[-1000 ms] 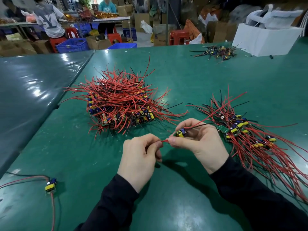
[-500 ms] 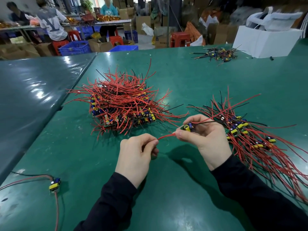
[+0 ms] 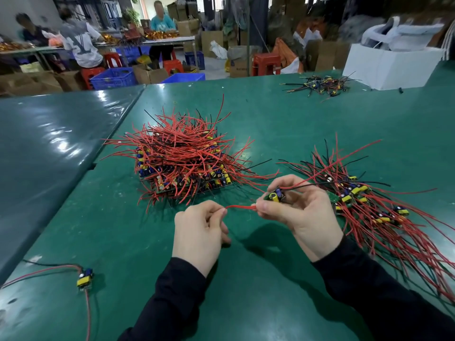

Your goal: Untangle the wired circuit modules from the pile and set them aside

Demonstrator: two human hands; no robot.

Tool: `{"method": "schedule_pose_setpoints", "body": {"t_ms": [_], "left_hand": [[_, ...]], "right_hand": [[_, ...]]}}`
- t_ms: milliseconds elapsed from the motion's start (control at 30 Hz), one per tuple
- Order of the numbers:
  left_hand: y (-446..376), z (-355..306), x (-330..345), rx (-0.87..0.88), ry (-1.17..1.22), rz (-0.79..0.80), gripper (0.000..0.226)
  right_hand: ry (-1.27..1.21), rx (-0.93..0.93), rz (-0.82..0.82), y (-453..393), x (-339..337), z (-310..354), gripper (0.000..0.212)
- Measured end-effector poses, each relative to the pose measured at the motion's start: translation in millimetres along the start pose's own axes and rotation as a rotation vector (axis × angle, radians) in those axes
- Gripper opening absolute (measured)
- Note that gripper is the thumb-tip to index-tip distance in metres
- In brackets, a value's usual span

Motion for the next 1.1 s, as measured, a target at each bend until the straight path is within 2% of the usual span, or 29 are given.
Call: {"method": "schedule_pose_setpoints", "body": {"t_ms": [67,200,333,433,533,600,667,767,867,967,1100], "left_hand": [[0,0,-2,-0.013,0.058,0.004,0.026],[1,1,-4,0.015,0.02,0.036,0.036],[1,-2,-6,0.051,-0.012,0.021,0.029],[2,0,-5,0.017,-0.056,0.012,0.027],[3,-5,-6,-0.001,-0.004,0.022,0.027],[6,-11,-4,0.049,0.009,0.066,0.024],[8,-16,-4,0.154,-0.093,0.034,0.009],[7,-12,-2,0.183,-0.17,0.008,0.026],[3,-3,0,0.071,-0.133,0.039,0.03],[1,4,1,-0.077,0.085,0.086,0.026],[5,3,6,-0.158,0.26,0.176,0.025]], "right_hand": [[0.004,-0.012,-0.009,-1,0,2,0.025],[-0.144,-0.053,-0.201,-13,-26,16,0.028],[-0.12,-0.056,-0.189,-14,-26,19,0.028],[-0.064,-0.064,-0.204,-14,-28,16,0.028],[-0.037,-0.082,-0.219,-15,-32,18,0.029],[0.002,-0.084,-0.201,-15,-31,17,0.029],[0.043,-0.085,-0.193,-14,-30,16,0.03],[0.066,-0.082,-0.201,-14,-31,16,0.03],[0.061,-0.06,-0.104,-9,-20,15,0.031],[0.062,-0.054,0.098,-3,0,12,0.035],[0.039,-0.04,0.152,1,4,12,0.031]]}}
Point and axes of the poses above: each hand's wrist, its own y-axis away from the middle knuckle, its own x-axis out of the palm, z = x × y, the point moved 5 cm from there along -y, towards the middle knuckle, and after that the axes turned 9 degrees about -y, right-handed, at the moved point
